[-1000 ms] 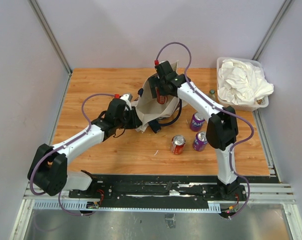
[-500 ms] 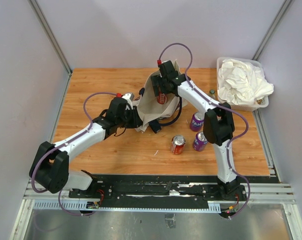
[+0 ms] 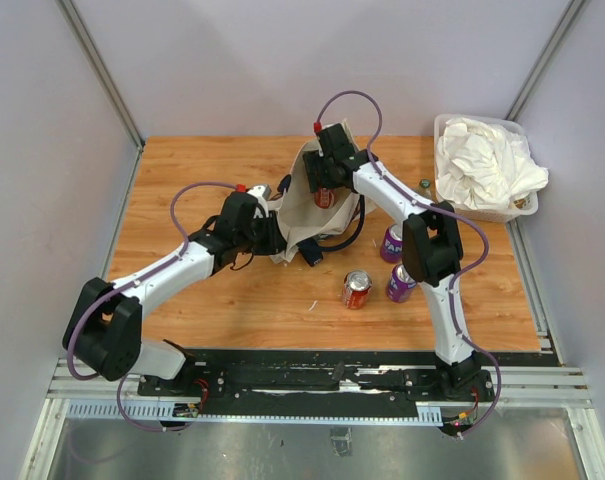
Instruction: Take the beverage out of the canvas bag
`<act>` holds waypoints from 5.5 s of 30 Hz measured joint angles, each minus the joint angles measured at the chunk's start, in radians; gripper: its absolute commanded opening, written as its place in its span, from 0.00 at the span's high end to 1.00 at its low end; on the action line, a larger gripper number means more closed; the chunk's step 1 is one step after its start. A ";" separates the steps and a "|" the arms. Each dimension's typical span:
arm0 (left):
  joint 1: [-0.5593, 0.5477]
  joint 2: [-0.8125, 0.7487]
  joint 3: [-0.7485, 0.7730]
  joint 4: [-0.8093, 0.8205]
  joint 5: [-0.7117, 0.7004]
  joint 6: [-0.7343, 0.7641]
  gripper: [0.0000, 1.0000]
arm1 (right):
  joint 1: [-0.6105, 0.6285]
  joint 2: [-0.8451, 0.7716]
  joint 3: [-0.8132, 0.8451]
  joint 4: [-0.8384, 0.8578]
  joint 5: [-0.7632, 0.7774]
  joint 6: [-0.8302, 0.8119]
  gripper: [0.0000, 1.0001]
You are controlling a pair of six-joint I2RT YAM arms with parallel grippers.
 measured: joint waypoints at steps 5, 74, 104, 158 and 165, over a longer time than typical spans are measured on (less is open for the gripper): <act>0.000 0.005 0.005 -0.004 0.000 0.004 0.70 | 0.000 0.005 0.005 -0.008 -0.001 -0.002 0.84; -0.005 -0.014 0.050 -0.066 -0.047 -0.007 0.60 | 0.724 -1.047 -0.697 -0.248 0.424 0.060 0.99; -0.005 -0.014 0.050 -0.076 -0.056 -0.005 0.61 | 0.725 -1.065 -0.937 -0.021 0.468 0.120 0.99; -0.005 -0.014 0.050 -0.107 -0.093 0.012 0.22 | 0.610 -0.743 -1.028 0.272 0.229 0.195 0.00; -0.005 -0.010 0.066 -0.137 -0.094 0.016 0.01 | 0.610 -0.743 -0.995 0.230 0.230 0.197 0.01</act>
